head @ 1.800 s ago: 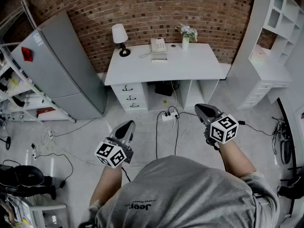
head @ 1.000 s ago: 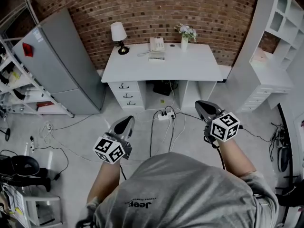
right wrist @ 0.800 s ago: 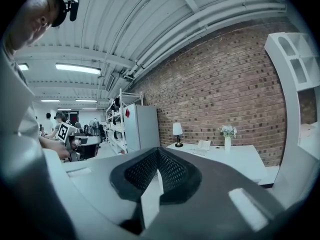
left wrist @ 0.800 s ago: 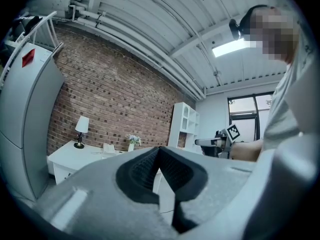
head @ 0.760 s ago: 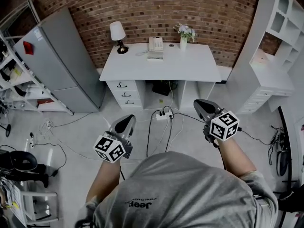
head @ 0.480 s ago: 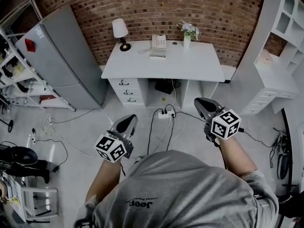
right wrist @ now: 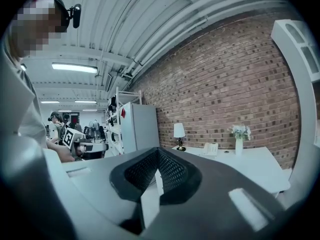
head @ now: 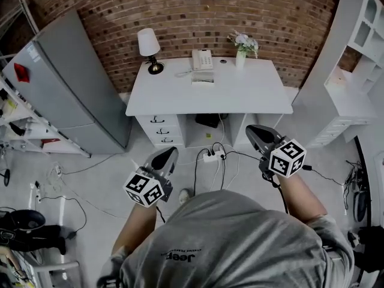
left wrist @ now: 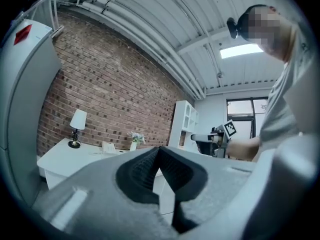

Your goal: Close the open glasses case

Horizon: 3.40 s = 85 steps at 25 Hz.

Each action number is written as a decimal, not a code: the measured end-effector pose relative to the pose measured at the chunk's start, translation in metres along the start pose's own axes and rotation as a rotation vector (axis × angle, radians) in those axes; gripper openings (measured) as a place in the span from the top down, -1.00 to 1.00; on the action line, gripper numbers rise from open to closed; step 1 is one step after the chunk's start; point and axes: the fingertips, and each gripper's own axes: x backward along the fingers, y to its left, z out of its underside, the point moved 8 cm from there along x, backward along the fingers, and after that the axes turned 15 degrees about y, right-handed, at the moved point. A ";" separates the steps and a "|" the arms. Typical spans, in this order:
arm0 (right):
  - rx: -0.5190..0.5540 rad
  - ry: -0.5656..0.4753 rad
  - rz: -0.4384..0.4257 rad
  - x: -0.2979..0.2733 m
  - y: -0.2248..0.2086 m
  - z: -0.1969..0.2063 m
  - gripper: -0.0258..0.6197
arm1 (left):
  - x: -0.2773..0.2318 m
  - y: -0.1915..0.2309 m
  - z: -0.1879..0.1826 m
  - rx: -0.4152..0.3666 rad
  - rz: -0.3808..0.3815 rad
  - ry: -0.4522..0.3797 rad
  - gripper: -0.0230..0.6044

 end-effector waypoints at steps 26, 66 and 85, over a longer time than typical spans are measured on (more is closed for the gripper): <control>-0.067 -0.023 0.109 -0.273 -0.117 -0.136 0.89 | -0.142 0.314 -0.126 -0.086 0.167 0.065 0.94; -0.054 -0.011 -0.004 -0.343 -0.388 -0.156 0.89 | -0.413 0.372 -0.179 -0.044 0.097 0.138 0.88; -0.031 0.050 -0.044 -0.365 -0.415 -0.149 0.89 | -0.460 0.386 -0.168 -0.297 0.191 0.324 0.11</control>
